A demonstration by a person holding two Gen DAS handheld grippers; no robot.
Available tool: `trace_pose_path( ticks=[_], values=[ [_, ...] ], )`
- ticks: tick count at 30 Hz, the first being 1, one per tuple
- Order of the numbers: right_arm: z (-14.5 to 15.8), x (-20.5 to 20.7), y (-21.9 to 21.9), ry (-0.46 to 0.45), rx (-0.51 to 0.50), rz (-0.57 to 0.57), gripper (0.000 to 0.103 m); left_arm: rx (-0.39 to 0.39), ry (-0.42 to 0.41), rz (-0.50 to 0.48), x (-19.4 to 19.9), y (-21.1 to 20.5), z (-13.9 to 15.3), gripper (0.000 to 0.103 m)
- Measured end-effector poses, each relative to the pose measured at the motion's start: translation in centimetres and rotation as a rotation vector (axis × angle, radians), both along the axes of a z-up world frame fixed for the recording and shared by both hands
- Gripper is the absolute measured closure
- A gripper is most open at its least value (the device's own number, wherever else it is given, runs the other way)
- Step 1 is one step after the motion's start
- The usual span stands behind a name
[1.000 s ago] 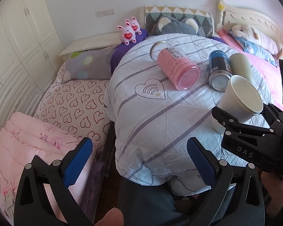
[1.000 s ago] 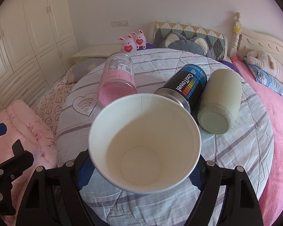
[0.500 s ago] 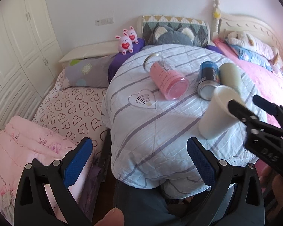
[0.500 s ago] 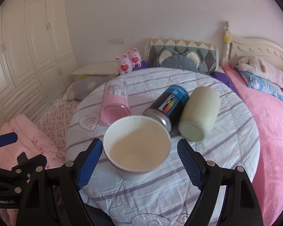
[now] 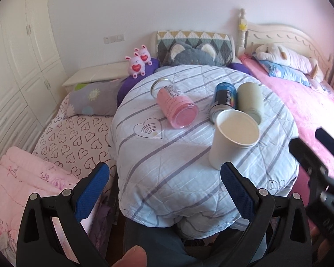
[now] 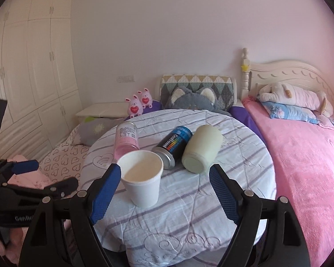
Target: Flip cup upright
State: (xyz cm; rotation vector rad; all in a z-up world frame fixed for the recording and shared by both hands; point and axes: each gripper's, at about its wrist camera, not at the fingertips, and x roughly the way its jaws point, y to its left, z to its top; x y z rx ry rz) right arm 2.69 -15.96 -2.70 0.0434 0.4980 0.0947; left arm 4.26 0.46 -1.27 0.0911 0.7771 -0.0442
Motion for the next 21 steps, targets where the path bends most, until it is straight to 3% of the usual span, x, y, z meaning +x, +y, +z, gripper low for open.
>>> trace_pose_path(
  ticks=[10,21],
  values=[
    [-0.2,-2.6,-1.9,0.027,0.030,-0.076,0.020,0.022,-0.041,0.000,-2.2,-0.8,0.5,0.002],
    [0.0,-3.4,-2.2,0.015,0.032,-0.075,0.020,0.030,-0.067,0.008,-3.6,-0.6,0.7,0.002]
  ],
)
